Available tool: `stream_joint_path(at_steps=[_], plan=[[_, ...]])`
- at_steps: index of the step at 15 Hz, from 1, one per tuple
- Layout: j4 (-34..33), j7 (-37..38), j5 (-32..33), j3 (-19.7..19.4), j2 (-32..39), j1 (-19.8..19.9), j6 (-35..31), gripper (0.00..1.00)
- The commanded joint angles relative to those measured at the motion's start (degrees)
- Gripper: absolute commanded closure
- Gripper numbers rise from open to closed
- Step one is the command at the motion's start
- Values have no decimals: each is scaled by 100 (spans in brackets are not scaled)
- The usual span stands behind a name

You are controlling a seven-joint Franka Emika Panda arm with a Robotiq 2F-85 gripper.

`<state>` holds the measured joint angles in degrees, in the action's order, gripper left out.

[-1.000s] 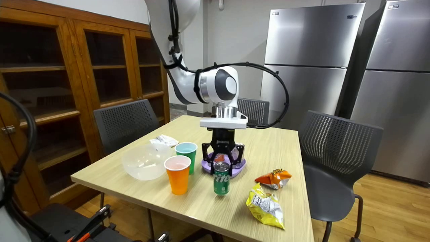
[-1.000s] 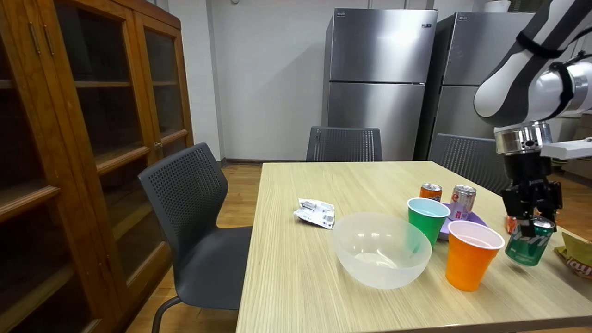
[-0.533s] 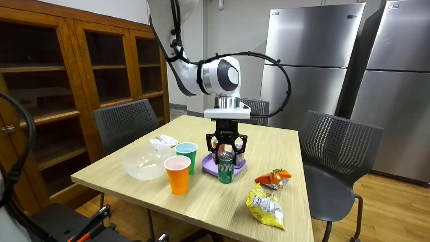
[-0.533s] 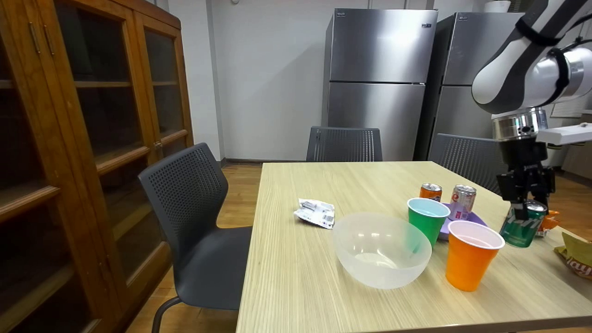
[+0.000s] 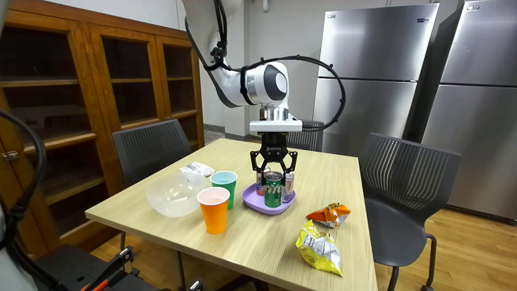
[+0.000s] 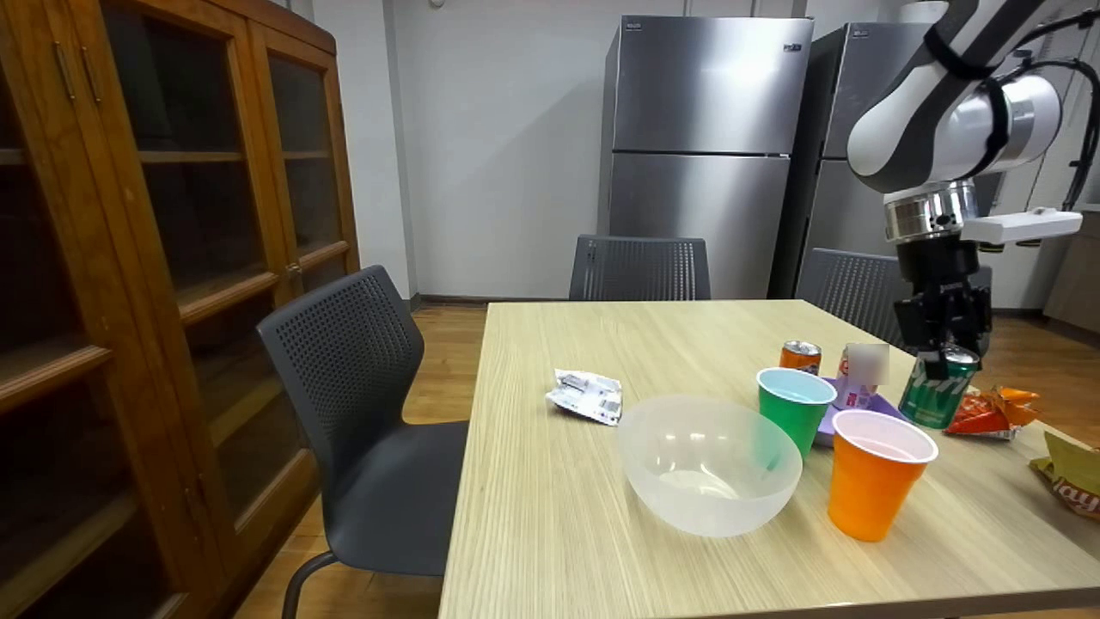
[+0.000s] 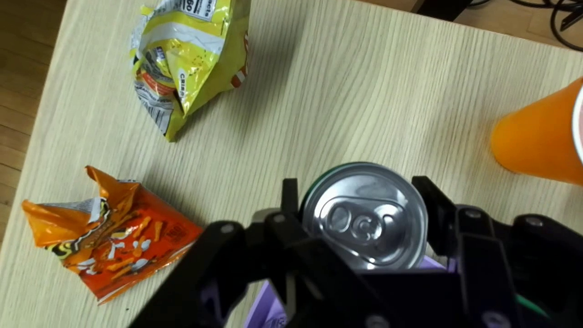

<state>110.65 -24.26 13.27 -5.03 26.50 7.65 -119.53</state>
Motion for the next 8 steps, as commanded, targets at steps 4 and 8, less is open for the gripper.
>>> stream_joint_path(at_steps=[4,8], plan=[[-1079,-262,10,247,690,8,514,62],[-1541,-292,41,304,1100,-22,674,62]])
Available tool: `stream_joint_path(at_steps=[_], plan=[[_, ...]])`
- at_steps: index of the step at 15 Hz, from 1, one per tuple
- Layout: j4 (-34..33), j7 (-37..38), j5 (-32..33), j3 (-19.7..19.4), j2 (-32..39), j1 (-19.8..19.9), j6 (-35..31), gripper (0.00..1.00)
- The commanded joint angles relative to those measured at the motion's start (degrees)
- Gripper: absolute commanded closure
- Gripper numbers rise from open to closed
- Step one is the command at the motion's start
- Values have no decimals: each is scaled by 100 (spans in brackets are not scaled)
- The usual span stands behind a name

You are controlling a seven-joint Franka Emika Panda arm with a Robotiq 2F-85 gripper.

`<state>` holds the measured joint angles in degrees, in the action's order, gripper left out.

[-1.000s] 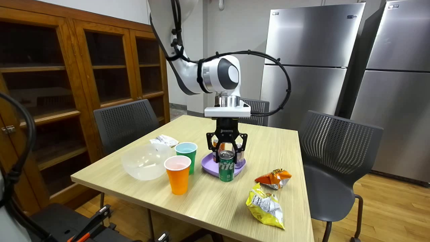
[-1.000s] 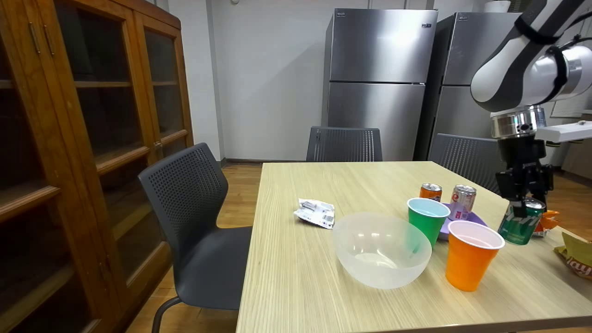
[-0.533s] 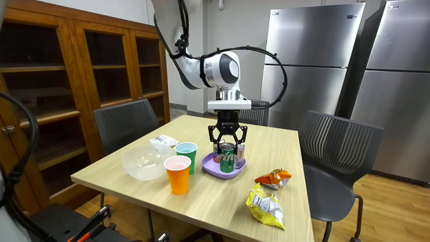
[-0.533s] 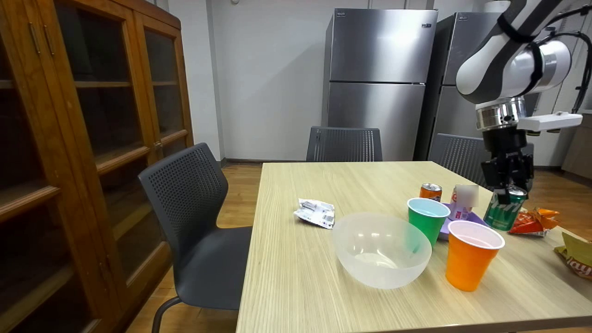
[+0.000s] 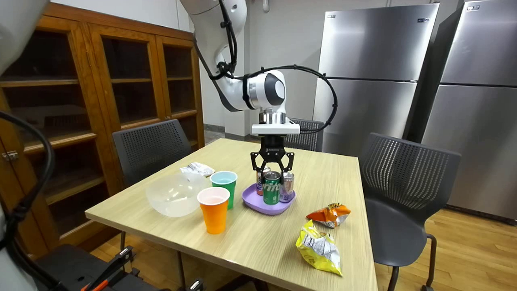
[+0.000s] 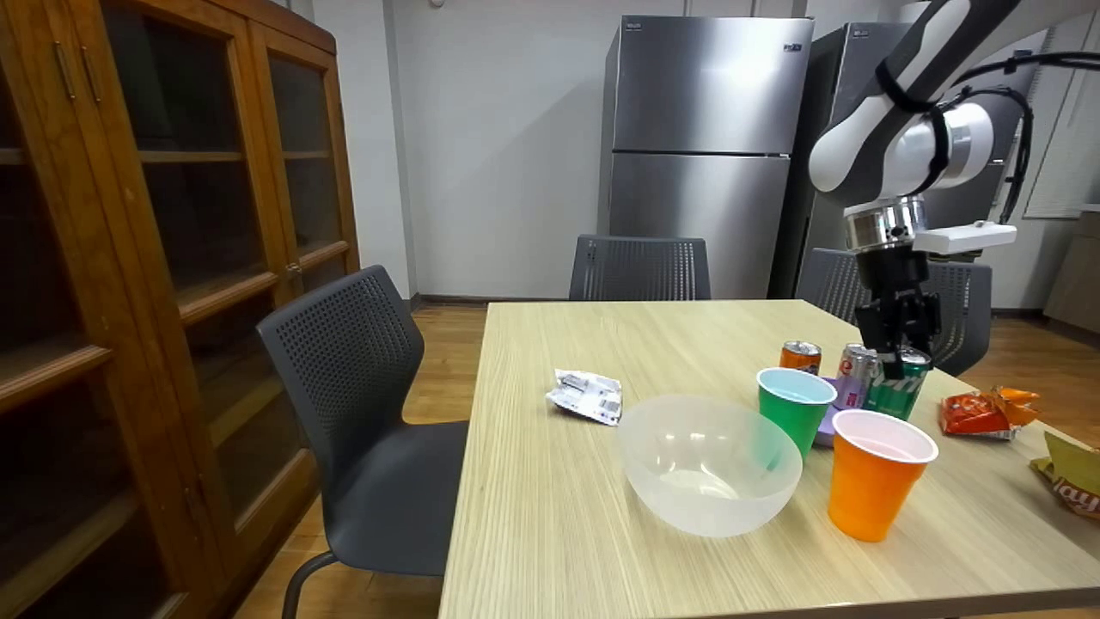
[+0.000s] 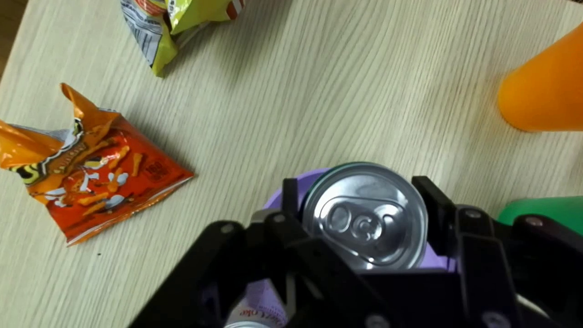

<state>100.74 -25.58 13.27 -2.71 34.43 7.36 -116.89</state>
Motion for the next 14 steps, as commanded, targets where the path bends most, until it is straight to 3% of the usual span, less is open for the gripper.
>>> stream_joint_path(at_steps=[1,14], plan=[[-653,-165,49,80,395,0,460,62],[-1399,-183,64,147,982,-57,866,62]])
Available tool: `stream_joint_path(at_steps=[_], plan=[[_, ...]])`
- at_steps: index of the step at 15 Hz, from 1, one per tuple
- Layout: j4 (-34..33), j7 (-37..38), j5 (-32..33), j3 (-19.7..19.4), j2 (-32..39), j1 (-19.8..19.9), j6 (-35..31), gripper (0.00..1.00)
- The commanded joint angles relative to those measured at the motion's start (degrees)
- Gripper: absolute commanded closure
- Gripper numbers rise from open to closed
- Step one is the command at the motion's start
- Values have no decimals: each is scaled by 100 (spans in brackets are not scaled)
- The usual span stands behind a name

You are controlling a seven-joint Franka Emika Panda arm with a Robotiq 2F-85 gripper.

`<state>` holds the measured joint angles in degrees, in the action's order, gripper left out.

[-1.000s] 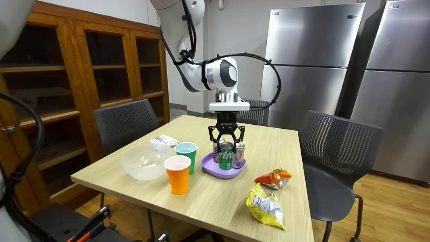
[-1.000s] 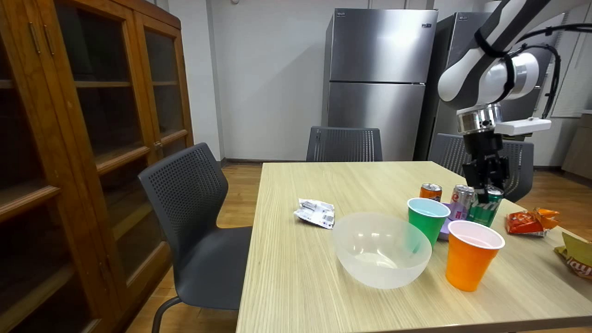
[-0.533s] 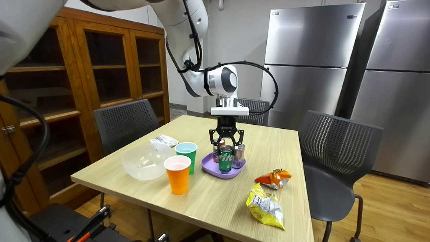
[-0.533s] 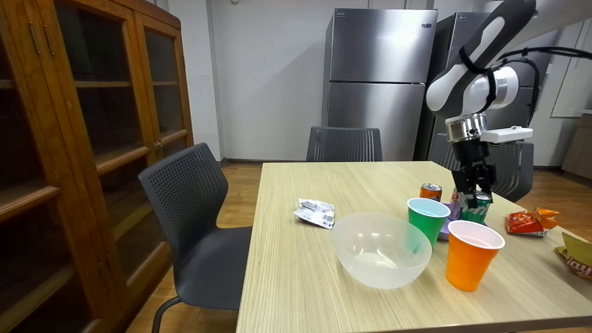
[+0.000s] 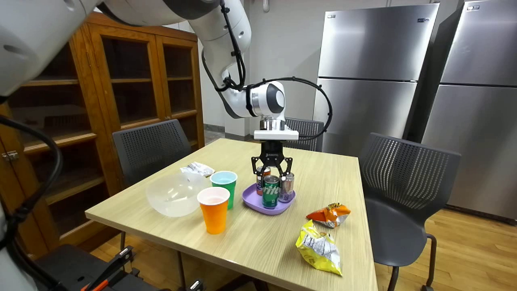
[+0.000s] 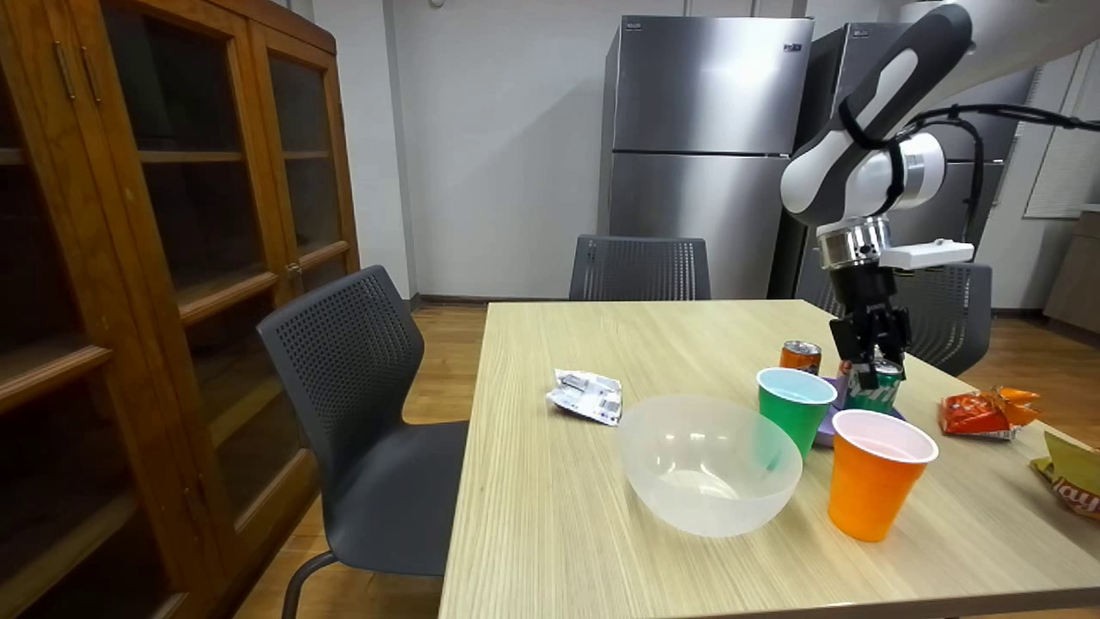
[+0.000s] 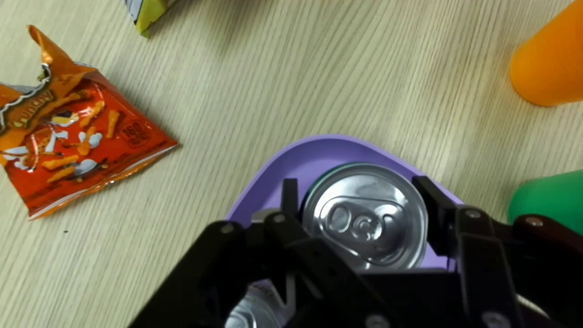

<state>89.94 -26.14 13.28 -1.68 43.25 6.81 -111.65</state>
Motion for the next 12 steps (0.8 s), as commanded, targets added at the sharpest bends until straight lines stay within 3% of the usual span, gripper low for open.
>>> stream_joint_path(at_steps=[1,2,3,4,5,6,12], plan=[[-344,-124,67,44,121,-5,354,62],[-362,-120,74,41,137,-9,366,62],[-366,-115,76,37,136,-8,370,29],[-363,-107,74,35,130,-5,362,10],[-359,-98,69,33,112,1,363,5],[-339,-108,64,36,72,11,360,0],[-102,-175,25,61,-276,76,259,0]])
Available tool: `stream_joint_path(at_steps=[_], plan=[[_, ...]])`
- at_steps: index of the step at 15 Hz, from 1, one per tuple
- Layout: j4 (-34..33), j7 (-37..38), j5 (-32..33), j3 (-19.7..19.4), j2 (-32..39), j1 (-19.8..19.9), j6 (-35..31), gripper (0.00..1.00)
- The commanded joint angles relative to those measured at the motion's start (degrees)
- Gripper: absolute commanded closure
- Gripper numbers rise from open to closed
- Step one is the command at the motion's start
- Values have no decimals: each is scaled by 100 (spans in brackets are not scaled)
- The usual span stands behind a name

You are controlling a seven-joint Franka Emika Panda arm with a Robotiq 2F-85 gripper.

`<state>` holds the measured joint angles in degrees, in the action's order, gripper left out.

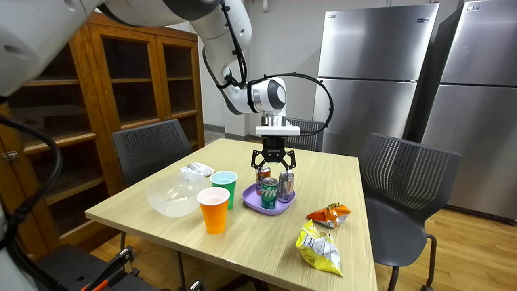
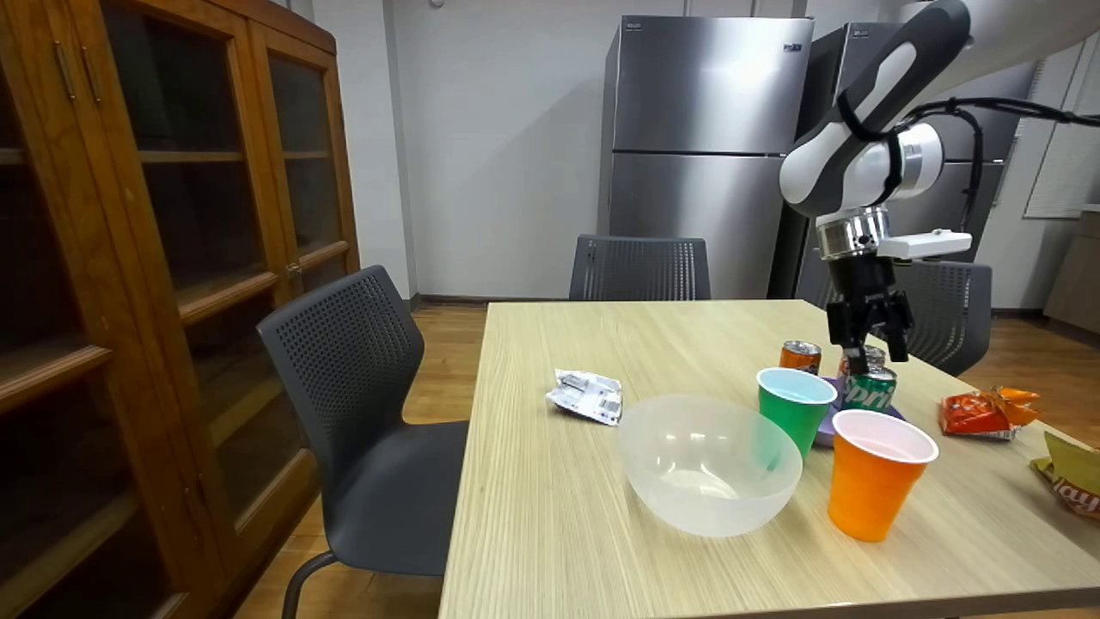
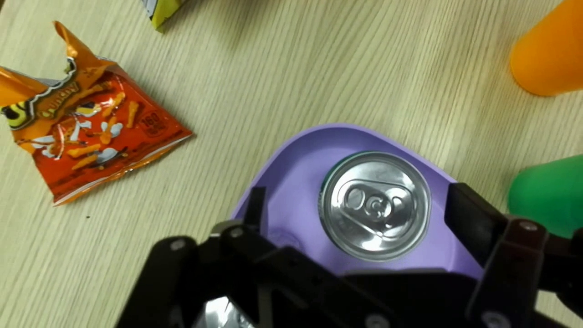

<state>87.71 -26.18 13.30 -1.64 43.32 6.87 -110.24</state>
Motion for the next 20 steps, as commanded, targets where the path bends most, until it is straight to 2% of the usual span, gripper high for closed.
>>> stream_joint_path(at_steps=[1,10,20], plan=[[199,-176,20,60,-369,81,69,0],[581,58,-134,-62,-909,271,32,0],[528,959,-977,-373,-843,697,-171,0]])
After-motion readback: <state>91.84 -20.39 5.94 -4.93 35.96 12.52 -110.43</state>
